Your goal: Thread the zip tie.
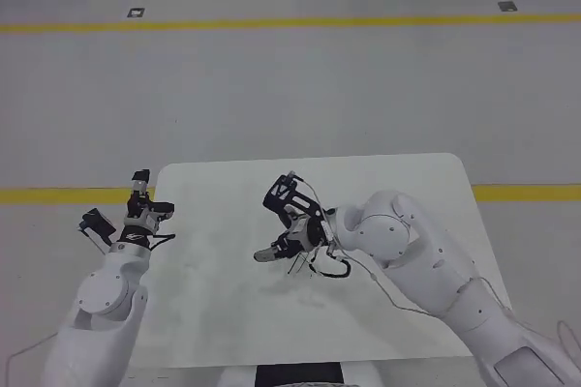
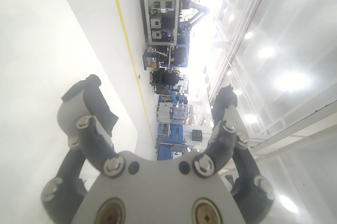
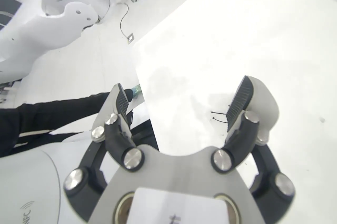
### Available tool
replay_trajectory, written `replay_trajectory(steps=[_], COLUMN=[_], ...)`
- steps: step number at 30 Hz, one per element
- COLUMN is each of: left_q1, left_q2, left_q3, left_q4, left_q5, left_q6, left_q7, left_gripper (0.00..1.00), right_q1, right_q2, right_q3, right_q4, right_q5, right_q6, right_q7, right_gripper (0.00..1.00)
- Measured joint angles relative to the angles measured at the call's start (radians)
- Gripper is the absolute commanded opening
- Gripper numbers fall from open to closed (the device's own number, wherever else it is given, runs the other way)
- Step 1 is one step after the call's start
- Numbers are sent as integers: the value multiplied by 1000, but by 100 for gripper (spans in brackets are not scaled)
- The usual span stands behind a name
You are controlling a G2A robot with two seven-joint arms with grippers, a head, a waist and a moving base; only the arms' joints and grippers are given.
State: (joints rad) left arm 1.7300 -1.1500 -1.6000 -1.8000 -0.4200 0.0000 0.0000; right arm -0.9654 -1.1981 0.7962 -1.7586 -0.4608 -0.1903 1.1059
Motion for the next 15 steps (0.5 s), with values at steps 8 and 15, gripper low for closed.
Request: replay_trajectory(steps=[8,15], left_q1=[0,0], left_q2=[0,0], left_q3=[0,0], left_q4=[0,0], left_q5=[0,0], left_q6=[0,0], left_q7=[0,0], left_gripper=[100,100], right_q1=[58,58], right_q2=[-25,-25], right_q3=[-73,-72], right_q4=[65,64], right_q5=[32,31], right_q6=[34,34], right_q7=[16,16], right_gripper=[100,100])
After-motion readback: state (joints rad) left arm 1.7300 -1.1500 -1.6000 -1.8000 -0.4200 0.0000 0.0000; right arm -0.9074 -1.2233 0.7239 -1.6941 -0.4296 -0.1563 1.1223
